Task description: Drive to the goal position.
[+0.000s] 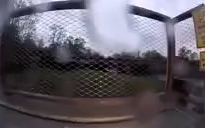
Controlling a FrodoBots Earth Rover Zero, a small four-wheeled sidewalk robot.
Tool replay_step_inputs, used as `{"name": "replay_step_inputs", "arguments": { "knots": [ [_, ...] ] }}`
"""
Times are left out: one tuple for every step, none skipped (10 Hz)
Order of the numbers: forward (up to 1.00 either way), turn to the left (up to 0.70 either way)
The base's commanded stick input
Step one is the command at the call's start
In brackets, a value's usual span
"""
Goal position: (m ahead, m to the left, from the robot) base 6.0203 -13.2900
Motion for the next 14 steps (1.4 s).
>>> {"name": "replay_step_inputs", "arguments": {
  "knots": [
    [0.0,-0.7],
    [0.0,-0.7],
    [0.0,-0.7],
    [0.0,-0.7],
    [0.0,-0.7],
    [0.0,-0.7],
    [0.0,-0.7],
    [0.0,-0.7],
    [0.0,-0.7],
    [0.0,-0.7],
    [0.0,-0.7],
    [0.0,-0.7],
    [0.0,-0.7],
    [0.0,-0.7]
  ]
}}
